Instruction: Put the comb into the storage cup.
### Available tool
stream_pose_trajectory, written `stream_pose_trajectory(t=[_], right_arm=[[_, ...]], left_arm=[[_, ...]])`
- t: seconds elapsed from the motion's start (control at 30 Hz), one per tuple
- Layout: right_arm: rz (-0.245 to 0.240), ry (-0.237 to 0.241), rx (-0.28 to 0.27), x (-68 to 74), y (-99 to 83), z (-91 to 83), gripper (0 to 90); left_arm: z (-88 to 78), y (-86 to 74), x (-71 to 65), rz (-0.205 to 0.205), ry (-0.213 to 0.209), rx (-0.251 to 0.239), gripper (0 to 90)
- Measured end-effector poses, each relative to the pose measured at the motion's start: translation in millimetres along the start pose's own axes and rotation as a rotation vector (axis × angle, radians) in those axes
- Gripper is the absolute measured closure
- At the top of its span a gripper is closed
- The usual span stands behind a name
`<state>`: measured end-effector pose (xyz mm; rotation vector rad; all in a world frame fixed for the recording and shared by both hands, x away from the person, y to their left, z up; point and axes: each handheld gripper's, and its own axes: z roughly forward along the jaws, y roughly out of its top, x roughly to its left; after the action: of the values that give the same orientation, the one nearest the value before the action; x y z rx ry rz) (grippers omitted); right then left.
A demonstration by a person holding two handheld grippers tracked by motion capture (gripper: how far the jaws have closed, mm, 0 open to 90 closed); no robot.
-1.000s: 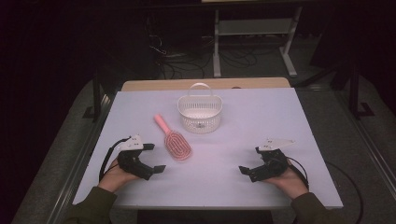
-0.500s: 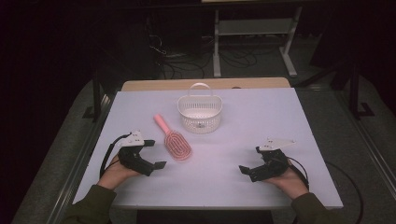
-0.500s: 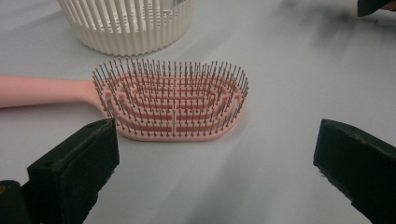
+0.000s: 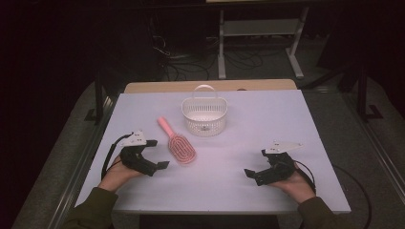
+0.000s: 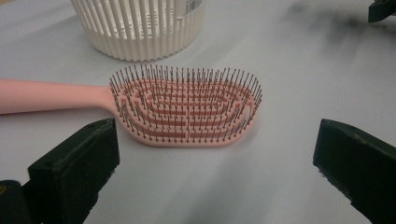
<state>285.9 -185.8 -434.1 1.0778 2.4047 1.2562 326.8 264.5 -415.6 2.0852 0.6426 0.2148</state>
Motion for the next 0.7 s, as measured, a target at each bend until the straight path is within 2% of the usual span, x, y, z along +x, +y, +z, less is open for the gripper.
stream_pose_trajectory(t=[0.7], right_arm=[[0.006, 0.001, -0.003, -0.7, -0.1, -0.4, 0.0]], left_arm=[[3.2, 10.4, 6.9, 0.003, 0.013, -0.017, 0.2]])
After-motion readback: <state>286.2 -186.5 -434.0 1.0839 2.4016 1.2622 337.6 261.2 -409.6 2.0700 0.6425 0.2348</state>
